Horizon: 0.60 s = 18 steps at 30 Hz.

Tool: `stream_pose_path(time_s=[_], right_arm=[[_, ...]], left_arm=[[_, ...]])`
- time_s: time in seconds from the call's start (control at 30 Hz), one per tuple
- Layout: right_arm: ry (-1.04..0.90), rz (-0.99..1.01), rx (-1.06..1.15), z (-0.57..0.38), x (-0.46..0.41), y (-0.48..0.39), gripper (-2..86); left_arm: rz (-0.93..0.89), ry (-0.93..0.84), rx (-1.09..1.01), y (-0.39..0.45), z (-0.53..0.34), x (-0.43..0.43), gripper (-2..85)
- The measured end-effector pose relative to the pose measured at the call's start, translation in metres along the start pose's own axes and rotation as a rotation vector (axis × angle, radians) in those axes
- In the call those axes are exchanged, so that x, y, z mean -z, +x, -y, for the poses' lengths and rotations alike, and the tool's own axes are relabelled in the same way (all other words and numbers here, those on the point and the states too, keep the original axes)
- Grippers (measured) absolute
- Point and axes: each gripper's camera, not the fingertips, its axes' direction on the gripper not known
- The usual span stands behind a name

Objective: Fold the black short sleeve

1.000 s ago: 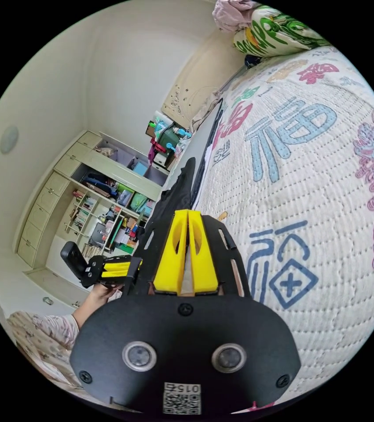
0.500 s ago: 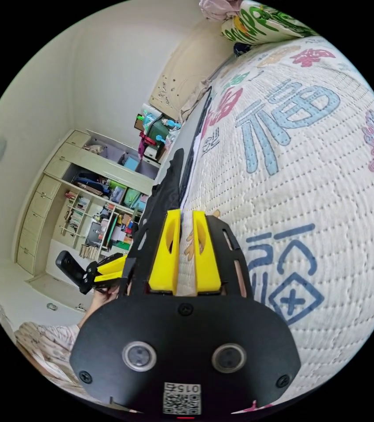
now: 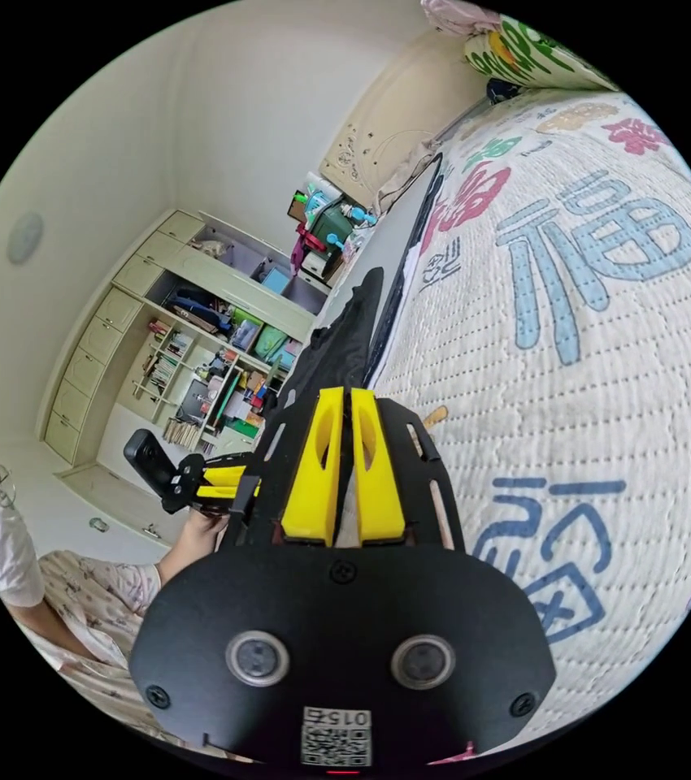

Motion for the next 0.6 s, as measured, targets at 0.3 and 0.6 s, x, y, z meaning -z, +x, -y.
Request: stream_pose_path(time_s=[0.3,0.6], right_arm=[[0.012,0.018,0.013,-0.009,-0.009,-0.016,0.8],[0.009,0.03,0.002,-0.017,-0.025,-0.029,0.6]], left_arm=[[-0.038,0.068,0.051,-0.03,-0.034,0.022,2.0],[0.073,0.166,0.525,-0.146,-0.116,0.044,10.5]])
